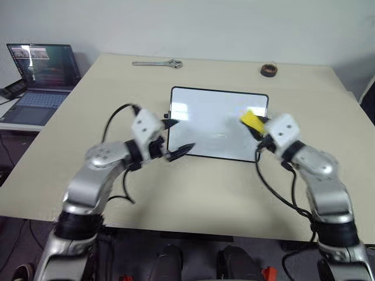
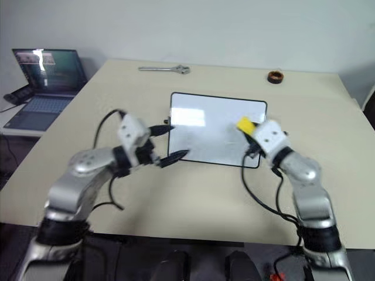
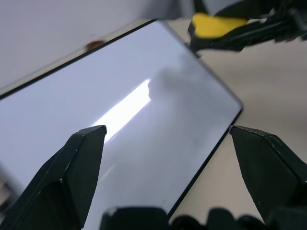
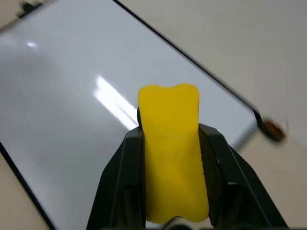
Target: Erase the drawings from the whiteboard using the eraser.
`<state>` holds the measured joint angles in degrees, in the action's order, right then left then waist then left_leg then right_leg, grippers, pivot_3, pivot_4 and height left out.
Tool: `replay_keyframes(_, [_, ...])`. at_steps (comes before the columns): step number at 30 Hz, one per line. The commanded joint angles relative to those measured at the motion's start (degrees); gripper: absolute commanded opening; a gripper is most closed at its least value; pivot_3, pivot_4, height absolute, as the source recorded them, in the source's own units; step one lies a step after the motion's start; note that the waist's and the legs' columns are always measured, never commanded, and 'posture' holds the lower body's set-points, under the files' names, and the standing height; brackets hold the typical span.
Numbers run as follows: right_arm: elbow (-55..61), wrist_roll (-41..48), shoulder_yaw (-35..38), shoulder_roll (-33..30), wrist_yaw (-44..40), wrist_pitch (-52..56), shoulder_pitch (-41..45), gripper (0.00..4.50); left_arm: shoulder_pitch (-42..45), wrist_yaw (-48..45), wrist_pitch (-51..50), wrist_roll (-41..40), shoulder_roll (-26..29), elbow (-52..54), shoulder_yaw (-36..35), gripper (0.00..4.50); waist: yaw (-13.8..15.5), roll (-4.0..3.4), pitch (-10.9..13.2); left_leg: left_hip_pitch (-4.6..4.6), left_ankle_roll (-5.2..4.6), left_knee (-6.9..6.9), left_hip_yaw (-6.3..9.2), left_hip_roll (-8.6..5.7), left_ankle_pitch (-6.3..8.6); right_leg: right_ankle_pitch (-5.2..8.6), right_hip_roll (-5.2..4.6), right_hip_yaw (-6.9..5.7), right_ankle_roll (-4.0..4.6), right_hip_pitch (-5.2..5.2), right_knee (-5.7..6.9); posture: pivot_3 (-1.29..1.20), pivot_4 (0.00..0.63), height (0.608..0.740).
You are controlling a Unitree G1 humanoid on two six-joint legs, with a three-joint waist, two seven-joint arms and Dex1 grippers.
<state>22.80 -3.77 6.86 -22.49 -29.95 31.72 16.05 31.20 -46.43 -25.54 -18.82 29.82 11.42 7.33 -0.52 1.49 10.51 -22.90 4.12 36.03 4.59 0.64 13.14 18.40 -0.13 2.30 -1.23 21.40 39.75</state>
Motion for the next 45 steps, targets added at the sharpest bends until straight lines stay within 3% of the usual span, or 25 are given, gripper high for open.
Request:
replay_keyframes(1, [4.9,2.2,5.8,1.3,4.5,8.5,-1.3,1.12,5.9,-3.4,2.9,2.5,-3.0,-4.9,5.3,4.50,-0.6,-0.02,0.0,0.01,0.00,0.00,-0.03,-0.02,0.00,0.00,0.03,0.02,0.00,0.02,0.04,0.00,0.150,0.740])
replay_keyframes(7, [1.7,2.6,7.0,5.5,11.3,16.5,-2.6,1.12,15.2,-9.6,8.4,4.8,-10.5,-17.0,10.6,4.50,-2.0,-0.04,0.0,0.06,0.00,-0.04,-0.10,-0.05,0.00,0.02,0.24,0.11,0.05,0.08,0.12,0.00,0.150,0.740])
replay_keyframes(15, [-9.6,5.8,12.1,8.8,18.0,16.4,2.4,1.12,16.7,-14.5,12.7,6.7,-13.2,-19.4,13.2,4.50,-2.4,-0.12,0.1,0.04,-0.01,-0.04,-0.16,-0.07,0.00,0.02,0.24,0.18,0.04,0.10,0.11,0.00,0.150,0.740])
replay_keyframes(25, [-14.4,10.3,13.9,7.1,18.5,7.7,6.1,4.49,11.2,-9.5,9.4,7.2,-13.2,-13.8,10.4,4.50,-2.5,-0.18,0.1,0.03,-0.01,-0.04,-0.14,-0.05,0.00,0.02,0.22,0.22,0.04,0.10,0.12,0.00,0.150,0.740])
replay_keyframes(29, [-10.8,13.1,14.2,5.6,16.0,1.9,5.3,4.49,9.0,-4.6,7.6,6.9,-12.6,-12.0,7.0,4.50,-2.4,-0.18,0.1,0.03,-0.01,-0.03,-0.13,-0.06,0.00,0.03,0.22,0.21,0.03,0.10,0.13,0.00,0.150,0.740])
replay_keyframes(33, [3.2,19.8,10.9,6.6,11.0,3.0,-2.1,4.49,-6.3,2.9,-0.7,-0.3,-6.2,2.3,-10.2,4.50,-3.7,-0.28,0.1,0.06,-0.07,-0.11,-0.14,0.20,0.06,0.07,0.16,0.33,0.06,0.21,0.11,0.00,0.150,0.740])
replay_keyframes(38, [1.9,16.8,9.1,9.3,12.3,-9.3,-10.3,4.49,-20.7,15.0,-7.0,-3.2,-7.4,14.7,-22.3,4.50,-2.4,-0.28,0.1,0.00,-0.04,-0.06,-0.07,0.64,0.10,0.14,0.19,0.21,0.18,0.18,0.13,0.00,0.150,0.740])
replay_keyframes(45, [1.0,16.6,10.6,12.4,13.0,-21.0,-22.8,4.49,-29.3,23.8,-2.5,3.7,-9.2,15.6,-21.6,4.50,-0.5,-0.24,0.0,0.19,-0.04,0.03,0.02,0.13,0.09,0.11,-0.02,0.10,0.03,-0.16,0.12,0.00,0.150,0.740])
